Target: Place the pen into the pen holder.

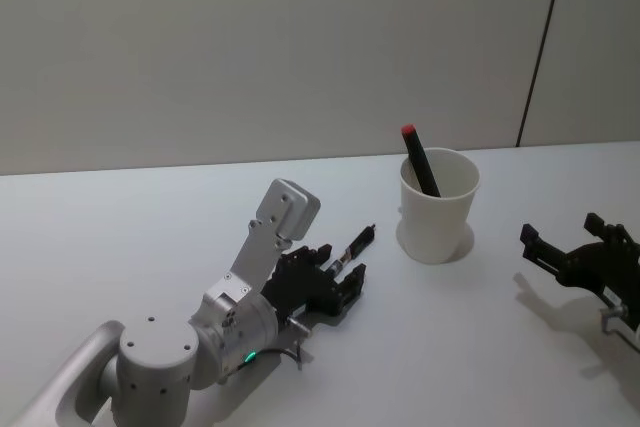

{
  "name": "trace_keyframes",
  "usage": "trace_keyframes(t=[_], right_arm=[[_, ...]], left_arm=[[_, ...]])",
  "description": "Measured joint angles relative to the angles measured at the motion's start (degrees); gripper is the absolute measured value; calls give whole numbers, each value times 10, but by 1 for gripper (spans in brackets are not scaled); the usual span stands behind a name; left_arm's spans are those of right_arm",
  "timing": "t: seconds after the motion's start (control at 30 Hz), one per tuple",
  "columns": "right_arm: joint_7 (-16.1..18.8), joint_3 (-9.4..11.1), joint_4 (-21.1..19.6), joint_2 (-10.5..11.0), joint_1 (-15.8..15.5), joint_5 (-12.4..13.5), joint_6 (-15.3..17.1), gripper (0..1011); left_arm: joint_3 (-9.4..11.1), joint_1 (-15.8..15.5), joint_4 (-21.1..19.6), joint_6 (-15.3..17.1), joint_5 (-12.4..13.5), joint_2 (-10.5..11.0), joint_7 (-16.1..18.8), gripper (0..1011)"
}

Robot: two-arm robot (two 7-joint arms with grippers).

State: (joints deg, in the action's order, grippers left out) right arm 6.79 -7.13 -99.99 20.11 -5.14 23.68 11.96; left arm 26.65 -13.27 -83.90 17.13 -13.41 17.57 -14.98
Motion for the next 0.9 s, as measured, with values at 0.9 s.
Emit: trace_keyframes(t=[0.9], right_arm=[[0, 0, 0, 0, 0, 0, 0, 1003]], left_arm=[[0, 0, 0, 0, 0, 0, 1, 381]])
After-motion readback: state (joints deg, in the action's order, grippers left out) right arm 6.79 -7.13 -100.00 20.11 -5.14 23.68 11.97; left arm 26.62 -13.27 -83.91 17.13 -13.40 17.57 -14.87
